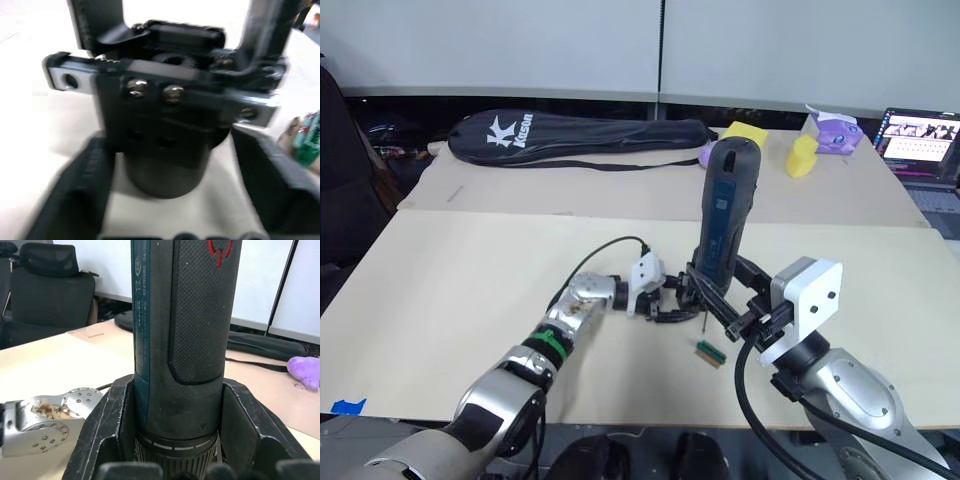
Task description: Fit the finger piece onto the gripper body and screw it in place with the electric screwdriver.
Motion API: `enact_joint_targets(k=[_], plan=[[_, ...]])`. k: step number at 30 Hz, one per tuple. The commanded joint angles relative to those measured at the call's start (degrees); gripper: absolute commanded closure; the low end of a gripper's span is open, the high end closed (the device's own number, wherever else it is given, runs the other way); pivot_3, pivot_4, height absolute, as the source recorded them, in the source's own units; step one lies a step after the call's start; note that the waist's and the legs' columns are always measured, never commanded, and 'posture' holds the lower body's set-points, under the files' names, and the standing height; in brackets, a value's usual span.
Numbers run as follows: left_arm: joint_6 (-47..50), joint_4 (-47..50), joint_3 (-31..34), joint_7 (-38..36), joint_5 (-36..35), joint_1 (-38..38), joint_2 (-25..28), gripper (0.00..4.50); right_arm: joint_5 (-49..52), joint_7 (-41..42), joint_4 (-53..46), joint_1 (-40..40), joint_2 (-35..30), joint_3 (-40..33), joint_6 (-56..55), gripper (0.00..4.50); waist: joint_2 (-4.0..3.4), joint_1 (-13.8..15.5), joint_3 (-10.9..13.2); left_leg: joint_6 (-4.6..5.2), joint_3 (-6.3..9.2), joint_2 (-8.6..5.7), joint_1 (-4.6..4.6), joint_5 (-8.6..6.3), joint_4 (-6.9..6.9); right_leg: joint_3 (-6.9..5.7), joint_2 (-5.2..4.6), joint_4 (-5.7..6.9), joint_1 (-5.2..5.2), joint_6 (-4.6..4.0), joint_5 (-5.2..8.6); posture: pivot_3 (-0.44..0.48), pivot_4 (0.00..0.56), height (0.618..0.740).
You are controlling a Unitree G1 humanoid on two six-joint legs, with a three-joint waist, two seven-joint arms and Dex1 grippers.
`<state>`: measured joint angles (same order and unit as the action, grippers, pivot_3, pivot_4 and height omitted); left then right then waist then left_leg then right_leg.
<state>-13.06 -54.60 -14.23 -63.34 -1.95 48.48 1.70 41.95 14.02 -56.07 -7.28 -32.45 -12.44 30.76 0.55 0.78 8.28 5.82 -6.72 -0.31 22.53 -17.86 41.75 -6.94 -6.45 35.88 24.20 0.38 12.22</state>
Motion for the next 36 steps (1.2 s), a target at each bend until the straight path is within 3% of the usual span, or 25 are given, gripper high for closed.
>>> enact_joint_targets(k=[1,7,12,14,17,25,36], plan=[[-4.1,-4.6,0.8,-3.9,0.1,5.0,-0.6,2.22,3.5,0.7,-1.6,1.2,-0.9,-2.6,-0.6,2.60,0.00,0.0,0.0,0.00,0.00,0.00,0.02,0.00,0.00,-0.01,0.00,-0.01,0.02,0.00,0.00,0.000,0.150,0.740],[-8.3,-13.8,1.6,-9.4,1.6,12.3,-0.8,2.22,6.6,2.3,-0.7,1.9,-3.3,-3.2,-0.7,2.60,0.02,0.0,0.0,0.03,0.00,0.00,0.18,-0.01,0.00,-0.04,0.01,-0.04,0.13,0.00,0.00,0.000,0.150,0.740],[-8.9,-18.1,1.3,-7.5,5.1,14.7,0.1,2.22,8.8,2.5,0.1,3.9,-4.9,-2.9,-0.5,2.60,0.03,0.0,0.0,0.05,0.00,-0.01,0.20,-0.02,0.01,-0.04,0.00,-0.03,0.14,-0.01,-0.01,0.000,0.150,0.740],[-8.5,-18.5,2.1,-7.1,5.3,14.5,0.8,1.17,9.3,2.3,0.4,5.0,-5.3,-2.5,-0.4,2.60,0.03,0.0,0.0,0.07,0.02,-0.01,0.20,-0.03,0.01,-0.05,-0.01,-0.03,0.14,0.00,-0.01,0.000,0.150,0.740],[-9.6,-17.5,2.4,-7.0,5.7,13.1,1.5,0.01,9.9,1.9,0.9,5.3,-5.0,-2.3,-0.5,2.60,0.03,-0.1,0.0,0.07,0.03,0.01,0.20,-0.03,0.01,-0.04,-0.02,-0.03,0.15,-0.01,-0.01,0.000,0.150,0.740],[-6.8,-7.4,4.1,-5.5,3.6,3.7,2.1,0.00,9.6,1.7,1.4,5.7,-4.7,-1.0,-0.5,2.60,0.03,0.0,0.0,0.09,0.04,0.01,0.21,-0.04,0.03,-0.05,-0.06,-0.03,0.14,-0.01,-0.01,0.000,0.150,0.740],[2.4,8.2,2.5,3.8,3.9,-5.7,-1.0,0.00,9.2,1.3,1.9,7.2,-4.8,0.1,-0.3,2.60,0.02,0.6,0.0,0.08,0.06,0.01,0.12,-0.03,0.05,-0.05,-0.09,-0.02,0.03,-0.01,-0.02,0.000,0.150,0.740]])
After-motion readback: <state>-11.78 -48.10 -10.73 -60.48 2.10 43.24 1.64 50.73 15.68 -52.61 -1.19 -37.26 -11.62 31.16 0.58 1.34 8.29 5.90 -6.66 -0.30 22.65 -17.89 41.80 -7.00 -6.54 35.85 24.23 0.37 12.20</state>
